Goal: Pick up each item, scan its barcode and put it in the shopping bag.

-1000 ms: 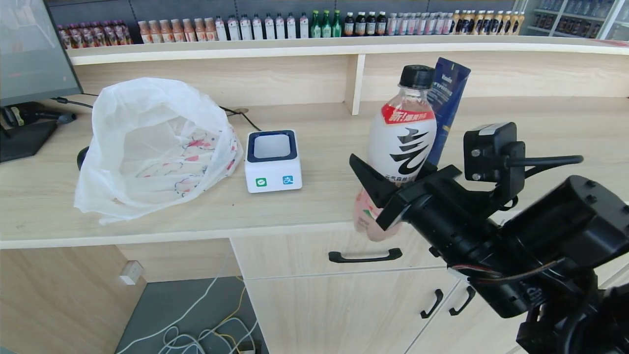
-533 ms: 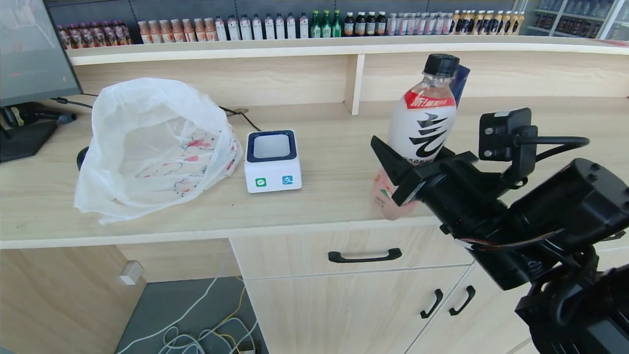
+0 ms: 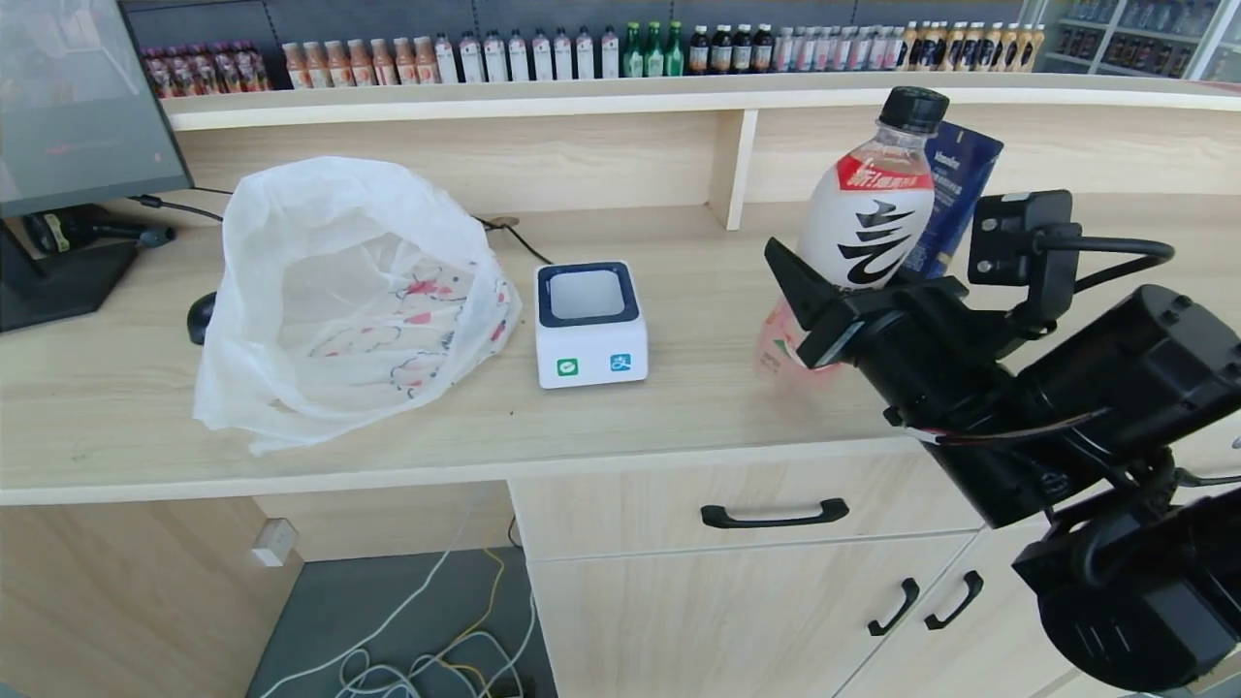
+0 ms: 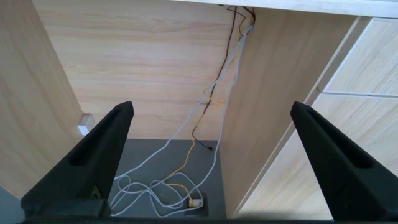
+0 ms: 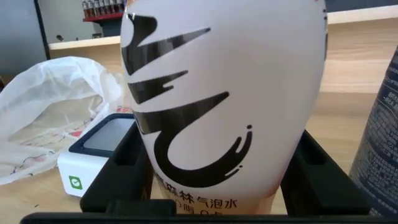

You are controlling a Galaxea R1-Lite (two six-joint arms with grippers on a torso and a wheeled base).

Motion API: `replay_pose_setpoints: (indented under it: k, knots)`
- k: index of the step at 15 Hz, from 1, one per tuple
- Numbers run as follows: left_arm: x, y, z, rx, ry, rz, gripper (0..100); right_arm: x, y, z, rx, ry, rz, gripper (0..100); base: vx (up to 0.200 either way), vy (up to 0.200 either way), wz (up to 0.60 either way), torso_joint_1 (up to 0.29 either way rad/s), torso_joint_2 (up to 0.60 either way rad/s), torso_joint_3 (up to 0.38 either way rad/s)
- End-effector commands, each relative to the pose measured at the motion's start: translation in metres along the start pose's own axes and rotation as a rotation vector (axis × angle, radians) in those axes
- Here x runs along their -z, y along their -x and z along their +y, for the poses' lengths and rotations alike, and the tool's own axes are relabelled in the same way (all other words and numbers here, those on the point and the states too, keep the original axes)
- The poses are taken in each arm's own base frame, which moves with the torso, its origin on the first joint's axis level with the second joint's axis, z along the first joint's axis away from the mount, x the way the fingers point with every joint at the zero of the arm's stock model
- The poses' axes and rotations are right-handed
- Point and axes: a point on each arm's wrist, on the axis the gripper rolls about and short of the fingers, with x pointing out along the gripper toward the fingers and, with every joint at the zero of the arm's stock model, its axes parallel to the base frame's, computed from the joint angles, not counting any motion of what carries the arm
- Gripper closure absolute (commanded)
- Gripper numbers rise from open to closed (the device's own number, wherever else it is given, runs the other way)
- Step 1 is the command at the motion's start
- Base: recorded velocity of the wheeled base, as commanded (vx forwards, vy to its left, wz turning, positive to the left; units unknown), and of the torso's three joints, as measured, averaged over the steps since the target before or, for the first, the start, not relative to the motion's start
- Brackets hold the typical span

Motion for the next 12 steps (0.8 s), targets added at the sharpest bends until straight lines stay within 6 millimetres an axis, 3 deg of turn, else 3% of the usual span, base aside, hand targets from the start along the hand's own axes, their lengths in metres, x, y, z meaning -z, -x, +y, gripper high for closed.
replay_pose_setpoints:
  k: [1, 6, 12]
  knots:
    - [0.0, 0.0, 0.0, -0.001, 0.0, 0.0, 0, -0.0034, 0.0018, -0.0023, 0.006, 0.002, -0.005, 100, 0.0, 0.2, 0.0, -0.007, 0.0, 0.002]
    - [0.0, 0.0, 0.0, -0.001, -0.001, 0.0, 0, -0.0042, 0.0004, -0.0021, 0.006, 0.001, -0.011, 100, 0.0, 0.2, 0.0, 0.0, 0.0, 0.001]
    - [0.0, 0.0, 0.0, -0.001, -0.004, 0.0, 0, -0.0071, -0.0037, 0.0007, 0.0, -0.005, -0.03, 100, 0.0, 0.0, 0.0, 0.0, 0.0, 0.0]
